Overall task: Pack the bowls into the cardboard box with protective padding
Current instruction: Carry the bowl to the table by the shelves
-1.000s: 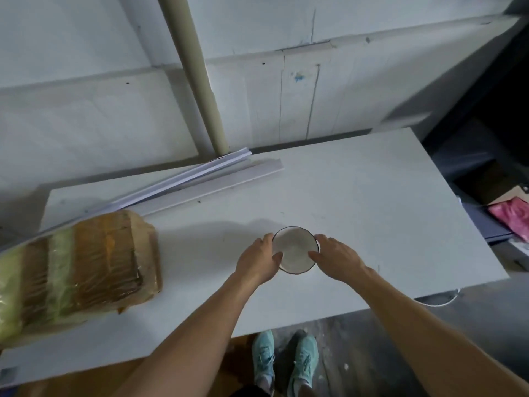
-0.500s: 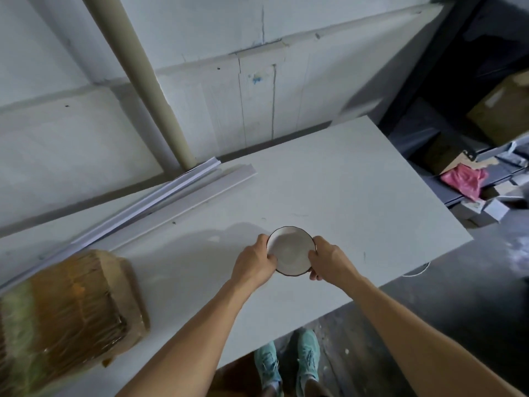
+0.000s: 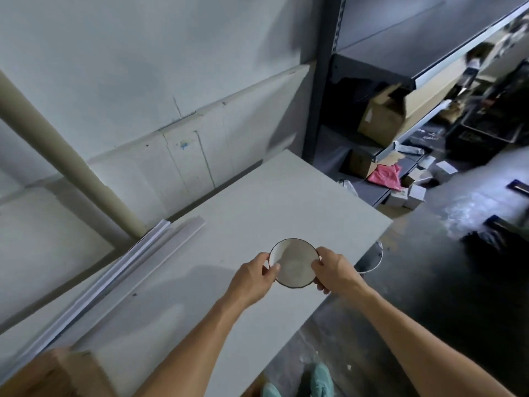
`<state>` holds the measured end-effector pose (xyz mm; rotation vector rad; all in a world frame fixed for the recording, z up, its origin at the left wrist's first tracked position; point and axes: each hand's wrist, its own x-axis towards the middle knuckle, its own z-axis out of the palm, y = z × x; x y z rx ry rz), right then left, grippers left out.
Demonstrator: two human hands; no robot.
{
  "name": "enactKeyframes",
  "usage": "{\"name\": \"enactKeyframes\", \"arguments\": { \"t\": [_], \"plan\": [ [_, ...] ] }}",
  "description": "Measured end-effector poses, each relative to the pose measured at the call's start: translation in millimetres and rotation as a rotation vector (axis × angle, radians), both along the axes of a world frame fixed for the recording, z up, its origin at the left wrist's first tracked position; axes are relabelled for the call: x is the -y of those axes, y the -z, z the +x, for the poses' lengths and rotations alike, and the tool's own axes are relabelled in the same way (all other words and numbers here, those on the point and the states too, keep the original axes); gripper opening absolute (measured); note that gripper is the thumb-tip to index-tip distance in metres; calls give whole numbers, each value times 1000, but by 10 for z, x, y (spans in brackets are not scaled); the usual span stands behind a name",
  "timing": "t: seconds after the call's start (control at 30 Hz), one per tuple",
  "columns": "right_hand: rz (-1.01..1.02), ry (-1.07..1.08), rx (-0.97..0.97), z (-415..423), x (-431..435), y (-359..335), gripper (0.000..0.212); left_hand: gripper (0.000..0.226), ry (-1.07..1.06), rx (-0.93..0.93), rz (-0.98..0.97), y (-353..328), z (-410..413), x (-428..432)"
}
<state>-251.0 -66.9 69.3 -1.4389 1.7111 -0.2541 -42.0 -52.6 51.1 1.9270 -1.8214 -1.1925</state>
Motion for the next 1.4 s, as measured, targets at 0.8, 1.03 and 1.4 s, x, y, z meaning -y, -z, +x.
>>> {"name": "enactKeyframes", "arguments": {
  "t": [0.8, 1.03, 1.4],
  "plan": [
    [-214, 598, -76, -3324, -625, -482, 24, 26, 408, 16, -189, -562, -3810, 465],
    [-252, 771, 40, -4136, -918, -630, 25, 30, 520, -100, -157, -730, -4738, 459],
    [-300, 975, 102, -4924, -834, -620, 24, 43, 622, -171, -158, -565, -5794, 819]
  ]
}}
